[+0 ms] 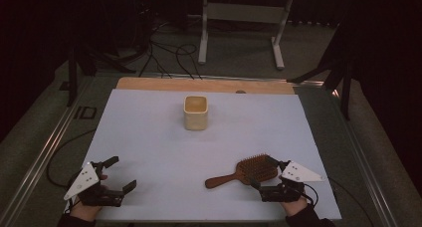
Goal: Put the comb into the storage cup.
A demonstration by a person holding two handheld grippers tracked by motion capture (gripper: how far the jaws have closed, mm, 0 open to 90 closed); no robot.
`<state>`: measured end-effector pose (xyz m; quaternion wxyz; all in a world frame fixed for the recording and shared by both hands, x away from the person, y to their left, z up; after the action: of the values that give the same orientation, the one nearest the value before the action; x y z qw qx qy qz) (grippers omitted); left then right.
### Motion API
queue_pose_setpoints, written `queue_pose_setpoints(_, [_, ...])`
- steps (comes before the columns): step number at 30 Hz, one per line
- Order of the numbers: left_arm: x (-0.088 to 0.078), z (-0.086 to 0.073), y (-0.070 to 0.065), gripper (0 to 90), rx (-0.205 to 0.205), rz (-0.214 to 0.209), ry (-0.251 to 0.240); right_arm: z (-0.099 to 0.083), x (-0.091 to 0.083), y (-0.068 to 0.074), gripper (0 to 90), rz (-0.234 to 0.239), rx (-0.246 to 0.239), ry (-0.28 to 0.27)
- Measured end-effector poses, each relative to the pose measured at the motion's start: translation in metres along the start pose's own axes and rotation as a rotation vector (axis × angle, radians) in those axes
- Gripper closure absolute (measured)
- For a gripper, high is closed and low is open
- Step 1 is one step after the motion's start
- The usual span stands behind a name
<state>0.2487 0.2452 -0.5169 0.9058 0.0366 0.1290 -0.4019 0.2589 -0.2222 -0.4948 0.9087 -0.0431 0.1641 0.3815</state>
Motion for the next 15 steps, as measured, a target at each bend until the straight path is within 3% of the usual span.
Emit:
queue_pose_setpoints(5, [-0.003,0.001,-0.001,0.0,0.005,0.006,-0.008,0.011,-0.003,0.007,8.5,0.006,0.002,0.02])
queue_pose_setpoints(12, [-0.002,0.001,0.0,0.0,0.001,0.003,-0.006,0.045,-0.007,0.011,8.5,-0.03,-0.015,0.025])
queue_pose_setpoints(15, [-0.002,0.0,0.0,0.0,0.001,-0.001,0.0,0.052,-0.006,0.012,8.5,-0.022,-0.012,0.031])
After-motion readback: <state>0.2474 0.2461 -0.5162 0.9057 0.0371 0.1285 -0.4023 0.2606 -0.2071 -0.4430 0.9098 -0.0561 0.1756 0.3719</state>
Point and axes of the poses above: each handheld gripper's, and its own axes: x roughly forward along the jaws, z roughly out of its top, y roughly to its left, the point moved 5 cm from there along x, roughly forward along the jaws, and after that the axes turned 2 degrees about -z, right-handed, at the moved point
